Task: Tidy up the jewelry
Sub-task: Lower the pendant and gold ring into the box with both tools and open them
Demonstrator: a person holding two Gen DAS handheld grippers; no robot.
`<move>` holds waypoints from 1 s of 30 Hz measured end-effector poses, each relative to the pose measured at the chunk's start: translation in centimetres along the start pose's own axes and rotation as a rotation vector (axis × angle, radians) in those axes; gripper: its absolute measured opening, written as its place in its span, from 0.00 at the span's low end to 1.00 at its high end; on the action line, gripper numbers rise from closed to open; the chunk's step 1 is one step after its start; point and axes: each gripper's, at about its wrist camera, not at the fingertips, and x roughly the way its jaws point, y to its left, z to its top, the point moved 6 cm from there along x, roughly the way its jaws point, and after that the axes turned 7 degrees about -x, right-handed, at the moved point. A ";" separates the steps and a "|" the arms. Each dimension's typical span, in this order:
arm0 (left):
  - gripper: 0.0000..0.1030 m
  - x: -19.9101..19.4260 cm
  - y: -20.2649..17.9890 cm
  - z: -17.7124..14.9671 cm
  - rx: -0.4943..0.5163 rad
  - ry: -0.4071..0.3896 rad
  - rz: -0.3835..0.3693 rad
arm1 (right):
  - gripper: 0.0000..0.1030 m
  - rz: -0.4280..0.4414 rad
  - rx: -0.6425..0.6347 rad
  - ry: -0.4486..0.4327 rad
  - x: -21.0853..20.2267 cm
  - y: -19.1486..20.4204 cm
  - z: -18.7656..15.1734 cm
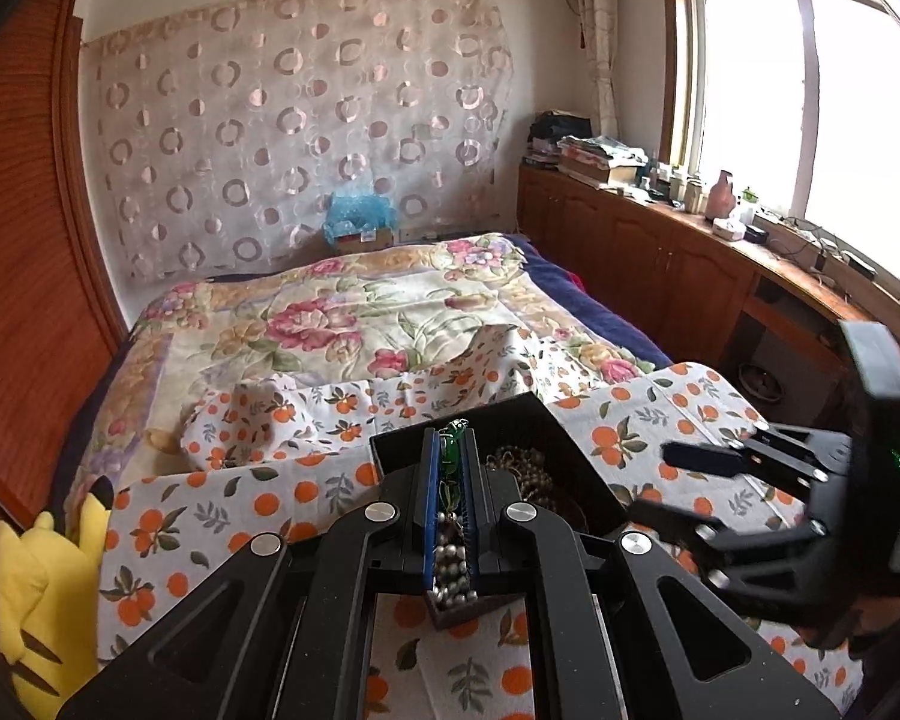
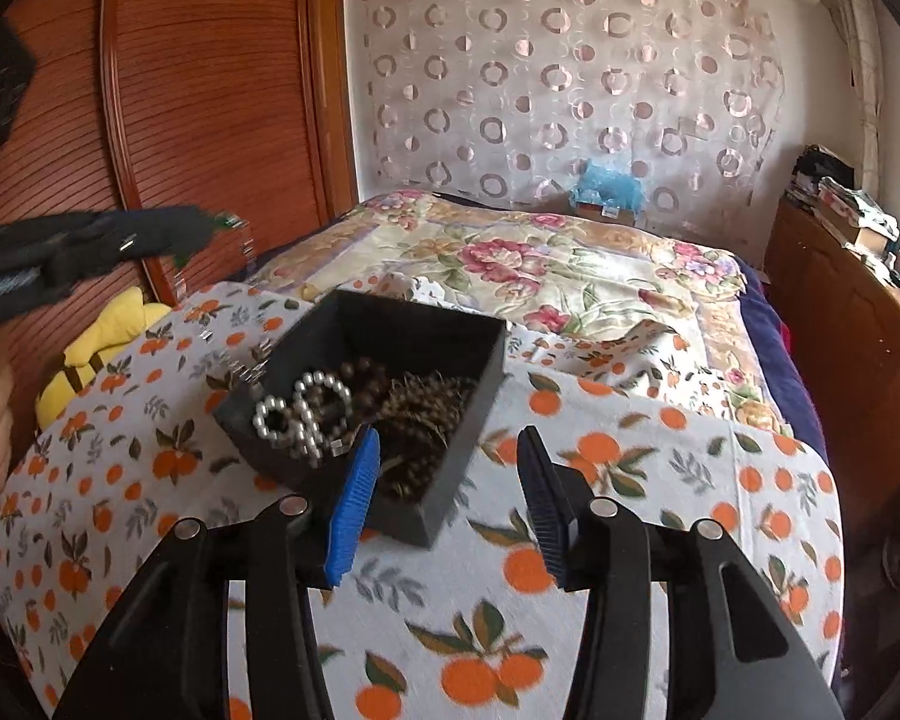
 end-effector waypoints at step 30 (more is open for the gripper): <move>0.35 2.7 0.2 -2.8 -0.020 0.025 0.041 | 0.50 0.018 0.054 -0.062 -3.8 0.2 -2.6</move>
